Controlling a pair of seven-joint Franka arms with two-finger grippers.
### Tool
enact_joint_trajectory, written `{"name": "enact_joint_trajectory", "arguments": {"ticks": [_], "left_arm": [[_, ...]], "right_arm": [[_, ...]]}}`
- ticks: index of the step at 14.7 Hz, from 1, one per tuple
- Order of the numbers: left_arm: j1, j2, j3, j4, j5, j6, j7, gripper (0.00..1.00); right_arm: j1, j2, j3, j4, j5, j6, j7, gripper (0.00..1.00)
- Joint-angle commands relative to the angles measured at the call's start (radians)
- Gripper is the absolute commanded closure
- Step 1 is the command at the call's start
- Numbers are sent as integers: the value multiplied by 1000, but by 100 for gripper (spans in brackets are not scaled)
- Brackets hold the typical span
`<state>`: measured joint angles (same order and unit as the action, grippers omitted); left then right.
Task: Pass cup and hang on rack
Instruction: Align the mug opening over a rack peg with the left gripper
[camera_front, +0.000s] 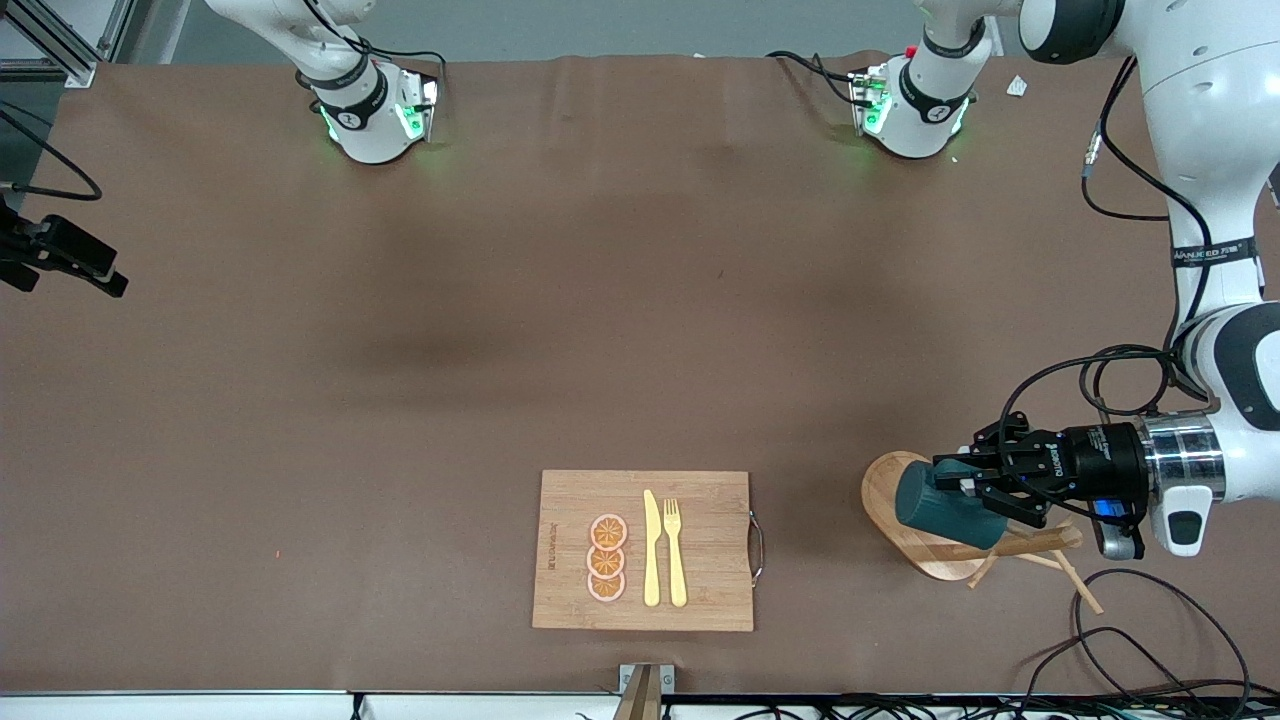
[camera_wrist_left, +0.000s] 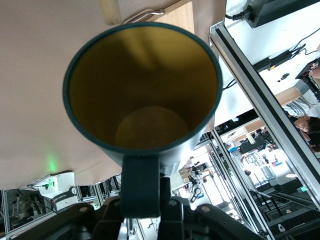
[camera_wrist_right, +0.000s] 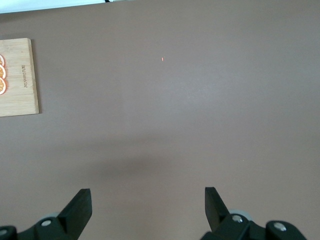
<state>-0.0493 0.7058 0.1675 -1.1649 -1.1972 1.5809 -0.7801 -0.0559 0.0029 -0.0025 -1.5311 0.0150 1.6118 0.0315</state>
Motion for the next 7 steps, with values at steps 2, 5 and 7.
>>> {"name": "enact_joint_trajectory", "arguments": {"ticks": [2, 5, 7], "left_arm": [[16, 14, 0, 10, -28, -32, -5, 100], [19, 15, 0, 10, -27, -39, -5, 100], [26, 18, 0, 10, -27, -44, -4, 100]], "right_arm": [[-12, -14, 10, -11, -10, 3, -9, 0], [-12, -14, 10, -11, -10, 0, -9, 0], [-12, -14, 10, -11, -9, 0, -9, 0]]}}
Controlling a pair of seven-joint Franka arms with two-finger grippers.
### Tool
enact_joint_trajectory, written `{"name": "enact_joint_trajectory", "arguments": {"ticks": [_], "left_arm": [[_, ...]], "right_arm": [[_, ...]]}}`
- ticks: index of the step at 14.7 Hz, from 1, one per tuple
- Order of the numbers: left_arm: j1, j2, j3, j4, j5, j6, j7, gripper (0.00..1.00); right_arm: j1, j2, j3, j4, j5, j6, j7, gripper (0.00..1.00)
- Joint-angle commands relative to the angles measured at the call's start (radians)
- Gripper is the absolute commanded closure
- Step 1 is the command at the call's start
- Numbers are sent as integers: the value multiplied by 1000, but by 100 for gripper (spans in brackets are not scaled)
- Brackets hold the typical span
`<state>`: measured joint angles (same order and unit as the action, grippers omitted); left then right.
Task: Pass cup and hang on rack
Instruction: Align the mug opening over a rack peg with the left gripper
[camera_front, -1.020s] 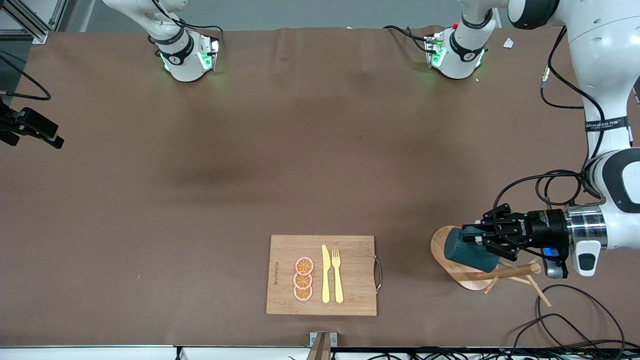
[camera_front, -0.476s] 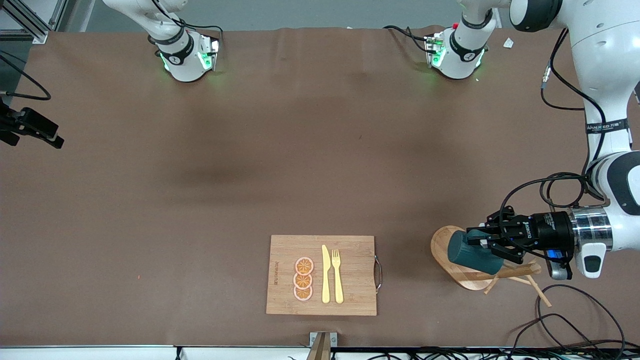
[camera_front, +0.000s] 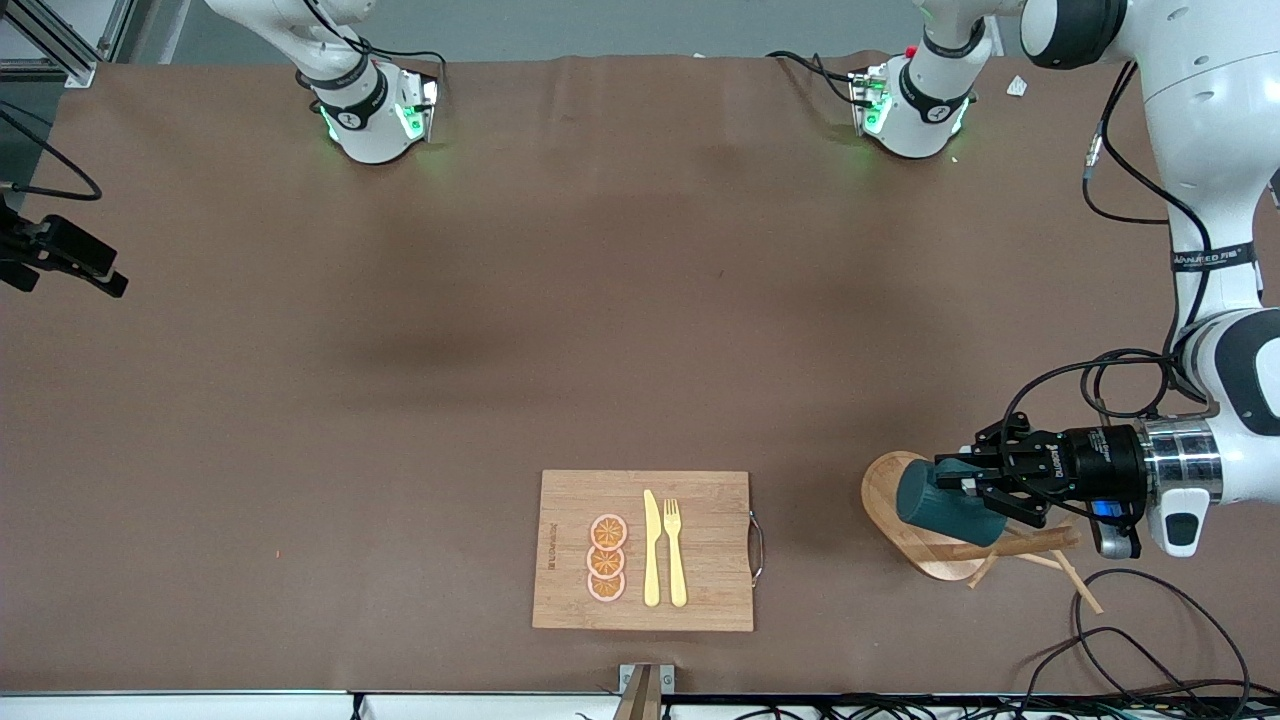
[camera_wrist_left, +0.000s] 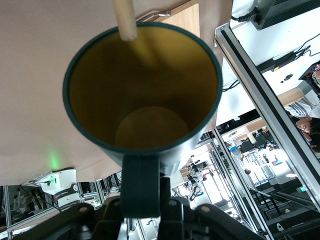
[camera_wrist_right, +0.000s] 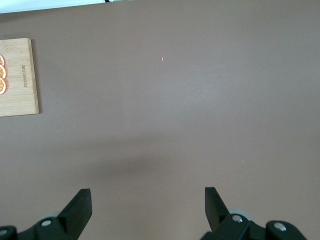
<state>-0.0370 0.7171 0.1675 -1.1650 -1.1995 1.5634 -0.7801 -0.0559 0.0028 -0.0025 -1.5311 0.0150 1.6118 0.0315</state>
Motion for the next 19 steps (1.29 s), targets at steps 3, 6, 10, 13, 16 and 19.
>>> {"name": "enact_joint_trajectory", "arguments": {"ticks": [3, 6, 10, 13, 16, 19], "left_arm": [[22, 19, 0, 10, -26, -26, -1, 100], [22, 19, 0, 10, -26, -26, 1, 100], [29, 28, 0, 11, -26, -25, 4, 100], [34, 38, 0, 13, -26, -20, 13, 100], [35, 39, 0, 13, -26, -3, 13, 100], [42, 38, 1, 14, -26, 0, 13, 100]], "right_arm": [[-12, -14, 10, -11, -9, -1, -8, 0], [-12, -14, 10, -11, -9, -3, -8, 0], [-13, -14, 10, -11, -9, -6, -8, 0], [-13, -14, 9, -11, -9, -6, -8, 0], [-13, -14, 10, -11, -10, -4, -8, 0], [-12, -14, 10, -11, -10, -6, -8, 0]]}}
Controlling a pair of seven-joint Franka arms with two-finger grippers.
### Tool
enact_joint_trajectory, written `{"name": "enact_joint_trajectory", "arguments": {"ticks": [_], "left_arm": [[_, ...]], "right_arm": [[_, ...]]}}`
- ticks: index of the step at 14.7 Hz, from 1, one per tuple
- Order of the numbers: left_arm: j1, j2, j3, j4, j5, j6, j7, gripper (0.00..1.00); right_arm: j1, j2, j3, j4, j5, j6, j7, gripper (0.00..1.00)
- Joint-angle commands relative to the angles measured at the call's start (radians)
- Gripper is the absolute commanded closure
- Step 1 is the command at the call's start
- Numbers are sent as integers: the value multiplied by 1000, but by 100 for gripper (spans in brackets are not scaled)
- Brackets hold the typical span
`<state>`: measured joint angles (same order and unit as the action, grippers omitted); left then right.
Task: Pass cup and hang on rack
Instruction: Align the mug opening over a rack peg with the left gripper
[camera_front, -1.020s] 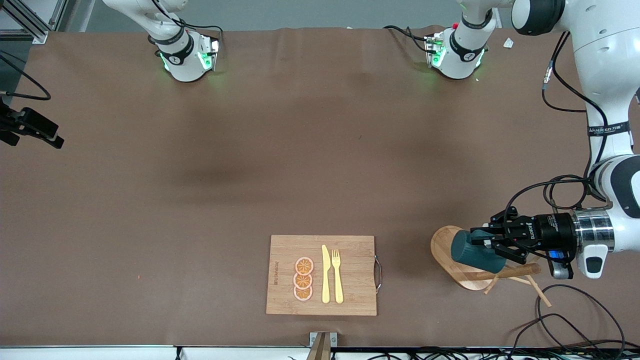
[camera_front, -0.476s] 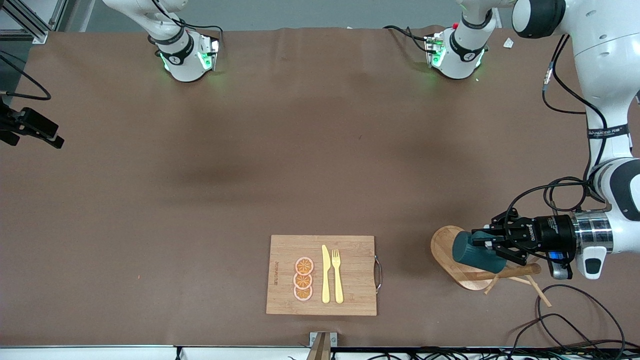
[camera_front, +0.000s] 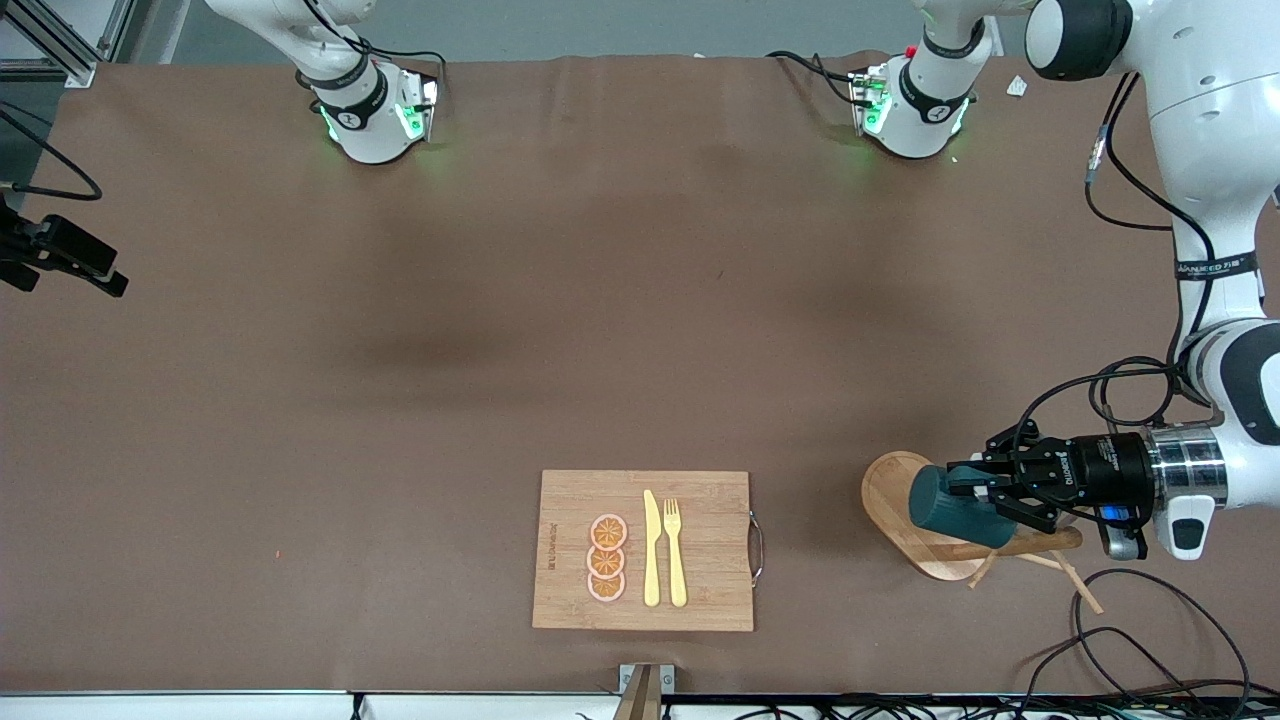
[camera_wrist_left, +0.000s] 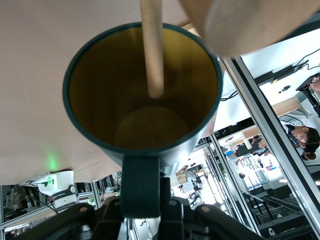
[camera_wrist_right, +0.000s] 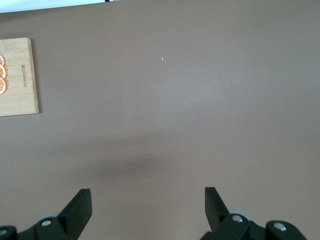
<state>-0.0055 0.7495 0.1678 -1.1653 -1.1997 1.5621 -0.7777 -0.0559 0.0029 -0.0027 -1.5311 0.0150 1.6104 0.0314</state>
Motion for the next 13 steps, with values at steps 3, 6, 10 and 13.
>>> {"name": "enact_joint_trajectory", "arguments": {"ticks": [3, 6, 10, 13], "left_arm": [[18, 7, 1, 15, -26, 4, 14, 99], [18, 7, 1, 15, -26, 10, 24, 99], [19, 7, 1, 15, -26, 13, 26, 99], [27, 7, 1, 16, -26, 19, 47, 99]], "right_arm": [[-12, -14, 10, -11, -10, -3, -8, 0], [-13, -14, 10, -11, -9, -4, -8, 0], [-13, -14, 10, -11, -9, -3, -8, 0], [-13, -14, 10, -11, -9, -4, -8, 0]]}}
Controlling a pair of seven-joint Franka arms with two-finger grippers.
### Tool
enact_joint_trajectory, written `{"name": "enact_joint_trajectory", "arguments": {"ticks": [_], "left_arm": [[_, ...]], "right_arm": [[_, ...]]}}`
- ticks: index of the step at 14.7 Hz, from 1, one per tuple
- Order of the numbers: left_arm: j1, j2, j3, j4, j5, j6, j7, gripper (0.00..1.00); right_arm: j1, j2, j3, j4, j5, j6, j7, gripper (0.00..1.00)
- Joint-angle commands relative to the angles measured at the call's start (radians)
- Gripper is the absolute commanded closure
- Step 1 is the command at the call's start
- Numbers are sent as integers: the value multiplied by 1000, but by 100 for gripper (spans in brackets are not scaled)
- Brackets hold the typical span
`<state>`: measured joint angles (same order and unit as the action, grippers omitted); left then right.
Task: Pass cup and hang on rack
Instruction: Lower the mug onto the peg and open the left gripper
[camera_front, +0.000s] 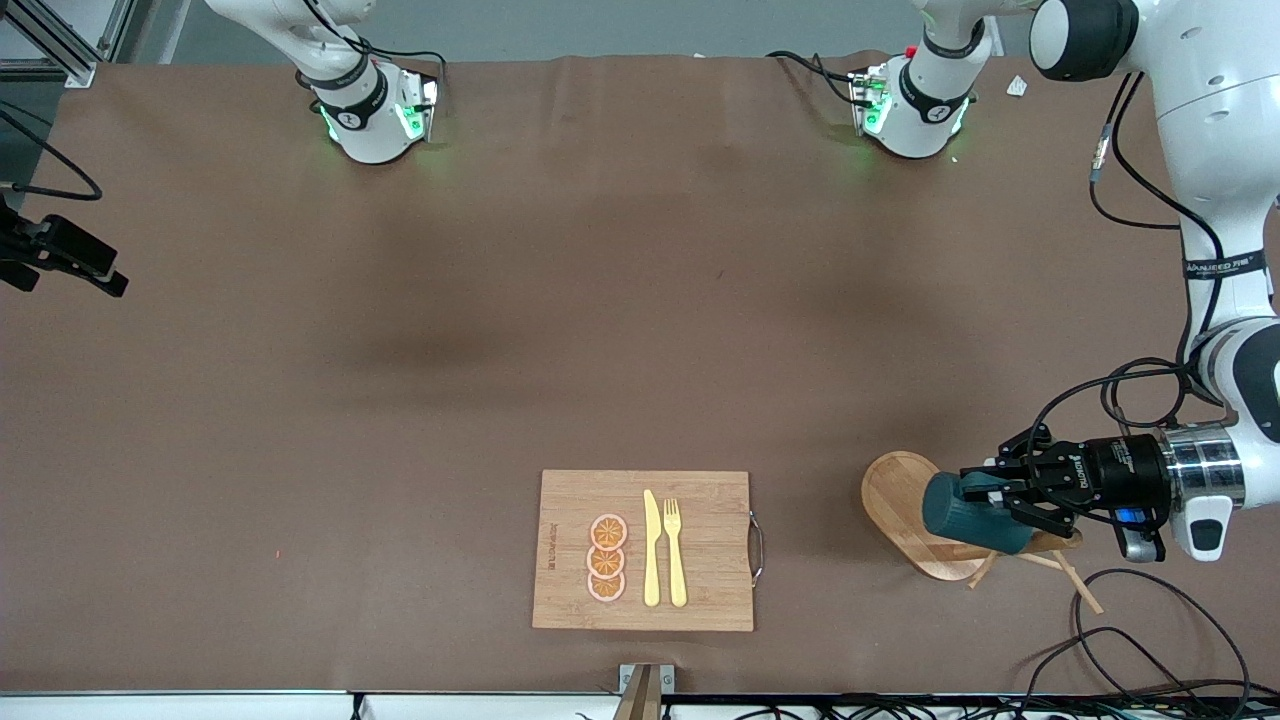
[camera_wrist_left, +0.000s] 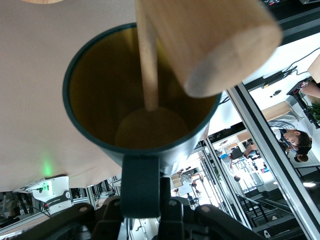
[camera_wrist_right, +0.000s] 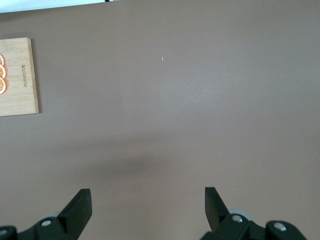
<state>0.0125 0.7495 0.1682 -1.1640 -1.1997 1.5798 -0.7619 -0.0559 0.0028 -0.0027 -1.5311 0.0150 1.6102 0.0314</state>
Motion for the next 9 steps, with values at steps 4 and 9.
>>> {"name": "enact_joint_trajectory", "arguments": {"ticks": [4, 9], "left_arm": [[21, 10, 1, 13, -26, 5, 47, 99], [20, 11, 1, 13, -29, 14, 47, 98]], "right_arm": [[-13, -14, 9, -11, -9, -4, -8, 0], [-13, -14, 10, -11, -9, -4, -8, 0]]}}
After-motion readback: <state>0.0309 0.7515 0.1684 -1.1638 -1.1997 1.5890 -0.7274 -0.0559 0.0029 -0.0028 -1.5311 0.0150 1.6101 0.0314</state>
